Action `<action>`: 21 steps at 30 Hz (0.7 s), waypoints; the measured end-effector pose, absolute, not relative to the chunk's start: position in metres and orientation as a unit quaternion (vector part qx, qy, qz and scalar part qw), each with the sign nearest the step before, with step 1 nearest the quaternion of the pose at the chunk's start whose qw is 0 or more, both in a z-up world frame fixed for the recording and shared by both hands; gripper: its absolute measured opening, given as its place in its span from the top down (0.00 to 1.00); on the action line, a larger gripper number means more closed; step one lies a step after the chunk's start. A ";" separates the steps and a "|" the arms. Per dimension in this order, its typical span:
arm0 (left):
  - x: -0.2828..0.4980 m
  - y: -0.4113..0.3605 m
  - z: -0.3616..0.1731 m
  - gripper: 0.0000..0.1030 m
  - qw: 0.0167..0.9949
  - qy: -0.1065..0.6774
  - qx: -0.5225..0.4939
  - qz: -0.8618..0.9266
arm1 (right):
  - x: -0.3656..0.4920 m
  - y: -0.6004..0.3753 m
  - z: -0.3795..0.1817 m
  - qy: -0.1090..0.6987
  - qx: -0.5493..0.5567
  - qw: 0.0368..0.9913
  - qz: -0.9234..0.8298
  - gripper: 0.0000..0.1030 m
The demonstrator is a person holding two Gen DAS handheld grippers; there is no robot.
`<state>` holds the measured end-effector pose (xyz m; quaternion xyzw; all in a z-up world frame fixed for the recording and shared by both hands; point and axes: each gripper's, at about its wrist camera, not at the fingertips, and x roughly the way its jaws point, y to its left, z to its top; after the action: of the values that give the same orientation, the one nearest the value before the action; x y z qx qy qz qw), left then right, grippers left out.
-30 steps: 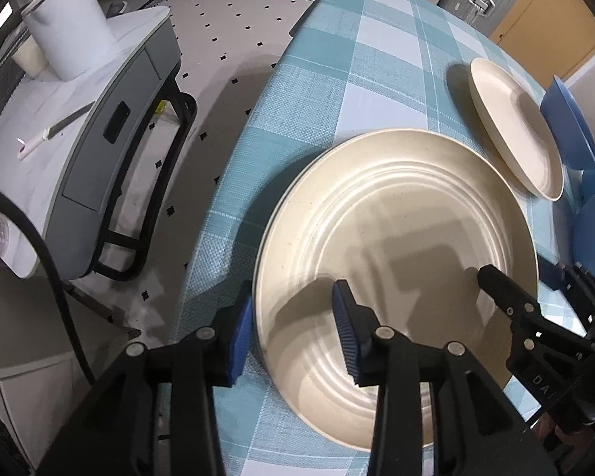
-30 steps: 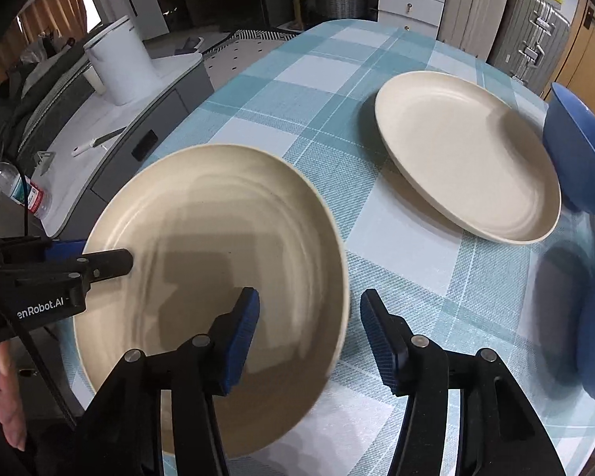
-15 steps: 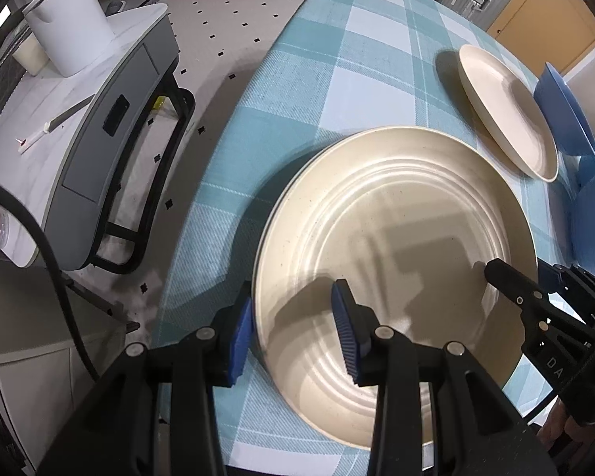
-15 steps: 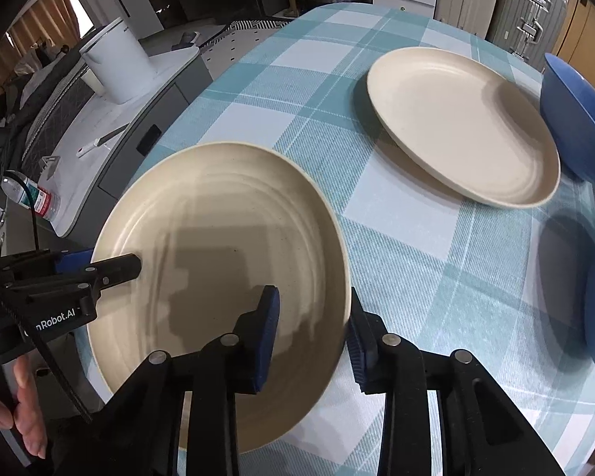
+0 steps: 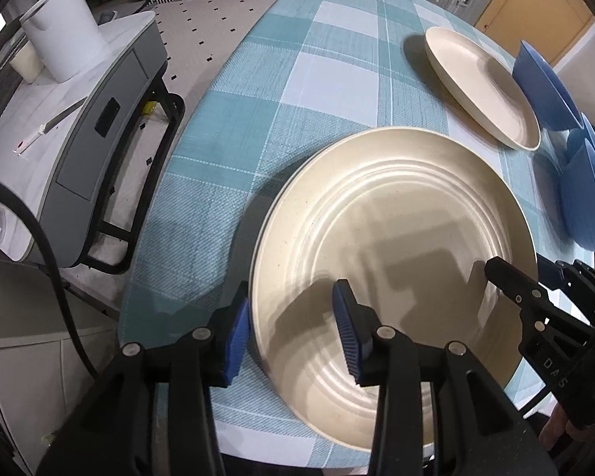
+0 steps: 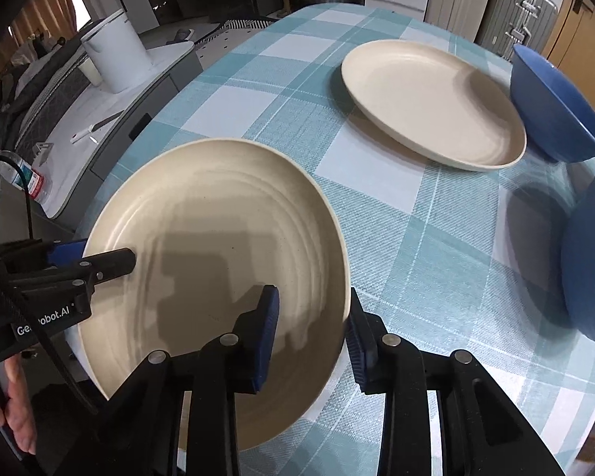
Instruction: Organize plates and bowls
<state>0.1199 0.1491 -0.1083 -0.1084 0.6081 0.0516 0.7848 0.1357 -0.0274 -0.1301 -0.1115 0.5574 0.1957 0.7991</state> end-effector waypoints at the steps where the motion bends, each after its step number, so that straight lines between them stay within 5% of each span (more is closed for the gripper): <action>1: 0.121 0.148 -0.109 0.62 0.786 0.606 -0.108 0.054 | 0.136 -0.028 -0.130 0.556 -0.111 0.801 0.192 0.69; 18: 0.126 0.154 -0.112 0.55 0.778 0.610 -0.140 0.052 | 0.143 -0.033 -0.123 0.522 -0.131 0.824 0.177 0.68; 21: 0.120 0.162 -0.106 0.55 0.793 0.590 -0.134 0.068 | 0.130 -0.038 -0.113 0.487 -0.133 0.843 0.186 0.41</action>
<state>0.1202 0.1619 -0.1064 -0.1342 0.5902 0.0680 0.7931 0.1299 -0.0385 -0.1125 -0.1334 0.4867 0.1858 0.8431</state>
